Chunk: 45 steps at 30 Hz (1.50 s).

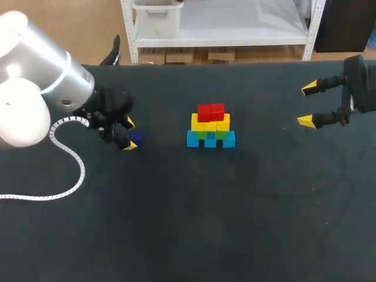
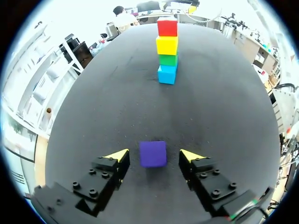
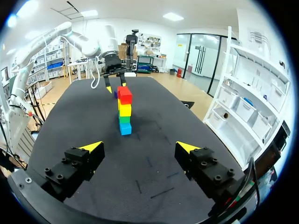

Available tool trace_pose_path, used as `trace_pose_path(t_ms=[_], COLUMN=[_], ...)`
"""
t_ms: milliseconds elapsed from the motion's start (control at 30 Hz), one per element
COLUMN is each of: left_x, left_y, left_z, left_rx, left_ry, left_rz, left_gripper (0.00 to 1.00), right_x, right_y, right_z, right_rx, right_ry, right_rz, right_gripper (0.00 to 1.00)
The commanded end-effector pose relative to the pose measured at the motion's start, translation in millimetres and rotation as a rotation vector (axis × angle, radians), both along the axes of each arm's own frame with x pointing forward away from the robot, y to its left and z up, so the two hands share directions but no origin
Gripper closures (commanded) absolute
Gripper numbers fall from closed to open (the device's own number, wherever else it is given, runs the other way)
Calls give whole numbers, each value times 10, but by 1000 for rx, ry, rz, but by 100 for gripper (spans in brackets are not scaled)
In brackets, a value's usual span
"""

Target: Place the blue cubes, place green cubes on the blue cubes, place the yellow cubes on the green cubes, then place the red cubes on the yellow cubes, and place purple cube on the red cubes.

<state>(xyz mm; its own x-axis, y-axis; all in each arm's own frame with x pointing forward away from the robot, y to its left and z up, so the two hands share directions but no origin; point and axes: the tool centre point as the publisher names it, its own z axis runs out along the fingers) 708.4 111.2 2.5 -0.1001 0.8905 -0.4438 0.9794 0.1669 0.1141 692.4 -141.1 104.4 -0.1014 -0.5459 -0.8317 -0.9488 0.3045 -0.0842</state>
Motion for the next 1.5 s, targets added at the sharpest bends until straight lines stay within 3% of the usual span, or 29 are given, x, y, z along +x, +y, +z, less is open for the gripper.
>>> trace_pose_path(t_ms=[33,233,300,467,867,1000,1133,1300,1500], left_x=[49,56,51,-11,-426,-446,-443,-376,-282], left_y=[-21,-34,-37,-22,-271,-445,-692,-977,-1342], left_z=[-33,-65,-75,20,963,1151,1390,1516,1513], left_rx=[3,4,3,-1,1,7,1,-13,-24], left_ry=[2,1,0,-11,-25,-20,-58,-77,-84], left_rz=[-1,-4,-3,22,76,74,62,11,-55], left_gripper=[61,75,100,100,100,100,100,100,100], right_x=[4,4,4,4,4,4,4,4,4], right_y=[2,2,2,2,2,2,2,2,2], right_z=[-3,-3,-3,-3,-3,-3,-3,-3,-3], right_rx=[2,2,2,2,2,2,2,2,2], right_ry=[-1,-1,-1,-1,-1,-1,-1,-1,-1], right_rz=[0,0,0,0,0,0,0,0,0], right_gripper=[0,0,0,0,0,0,0,0,0])
